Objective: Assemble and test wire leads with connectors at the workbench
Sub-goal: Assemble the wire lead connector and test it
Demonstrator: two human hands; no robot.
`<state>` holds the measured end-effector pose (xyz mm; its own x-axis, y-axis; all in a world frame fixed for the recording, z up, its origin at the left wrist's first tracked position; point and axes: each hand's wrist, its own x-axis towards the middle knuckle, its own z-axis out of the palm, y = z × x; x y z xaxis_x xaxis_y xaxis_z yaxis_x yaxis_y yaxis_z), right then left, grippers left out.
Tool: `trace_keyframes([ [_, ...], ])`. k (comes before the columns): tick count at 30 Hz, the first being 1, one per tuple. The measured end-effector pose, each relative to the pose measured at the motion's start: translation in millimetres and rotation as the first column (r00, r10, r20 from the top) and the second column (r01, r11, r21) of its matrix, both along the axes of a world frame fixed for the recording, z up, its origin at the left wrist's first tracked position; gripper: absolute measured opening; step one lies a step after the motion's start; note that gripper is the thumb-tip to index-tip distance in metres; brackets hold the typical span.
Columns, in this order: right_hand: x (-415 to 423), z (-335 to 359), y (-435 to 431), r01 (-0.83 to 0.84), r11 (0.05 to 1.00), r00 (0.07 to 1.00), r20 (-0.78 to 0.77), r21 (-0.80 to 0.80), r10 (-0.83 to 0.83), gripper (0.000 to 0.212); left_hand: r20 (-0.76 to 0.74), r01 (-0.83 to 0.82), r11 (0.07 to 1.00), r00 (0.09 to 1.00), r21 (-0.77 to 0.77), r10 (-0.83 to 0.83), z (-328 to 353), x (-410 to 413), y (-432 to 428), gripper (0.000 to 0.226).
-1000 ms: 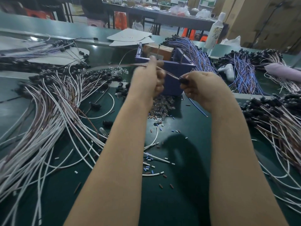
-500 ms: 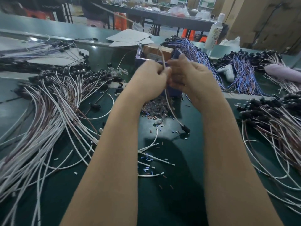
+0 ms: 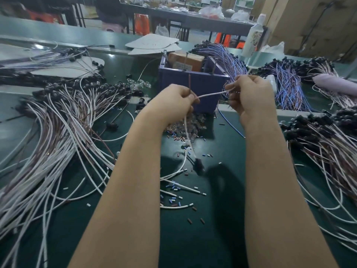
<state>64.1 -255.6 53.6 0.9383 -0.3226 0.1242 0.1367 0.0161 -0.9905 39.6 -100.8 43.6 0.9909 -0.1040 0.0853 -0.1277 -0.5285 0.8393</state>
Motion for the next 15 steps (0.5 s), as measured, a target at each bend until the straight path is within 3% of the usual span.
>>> trace_keyframes([
  [3,5.2,-3.4,-1.6,0.022,0.999,0.998,-0.058,-0.027,-0.023,0.022,0.097,-0.181,0.983,0.979,0.025,0.178,-3.6,5.5,6.3,0.025],
  [5,7.8,-9.7,-2.5,0.027,0.988,0.996,-0.084,-0.151,-0.04,0.032,0.089,-0.231,0.972,0.968,-0.044,0.234,-6.9,8.8,10.1,0.025],
  [8,11.8,-20.9,-5.5,0.078,0.928,0.993,-0.052,-0.365,-0.104,0.023,0.069,-0.265,0.957,0.959,-0.12,0.274,-9.3,10.7,11.4,0.019],
  [11,9.3,-21.2,-4.8,0.149,0.977,0.988,0.052,-0.152,-0.143,0.045,0.083,-0.285,0.95,0.951,-0.128,0.297,-11.8,12.0,12.0,0.014],
  [13,6.0,-16.3,-4.4,0.193,0.977,0.974,0.105,0.086,-0.202,0.036,0.081,-0.29,0.946,0.949,-0.143,0.303,-13.0,12.8,12.4,0.011],
  [15,4.5,-13.7,-6.9,0.264,0.946,0.949,0.125,0.19,-0.29,0.026,0.072,-0.288,0.944,0.95,-0.16,0.303,-13.6,13.5,12.7,0.01],
])
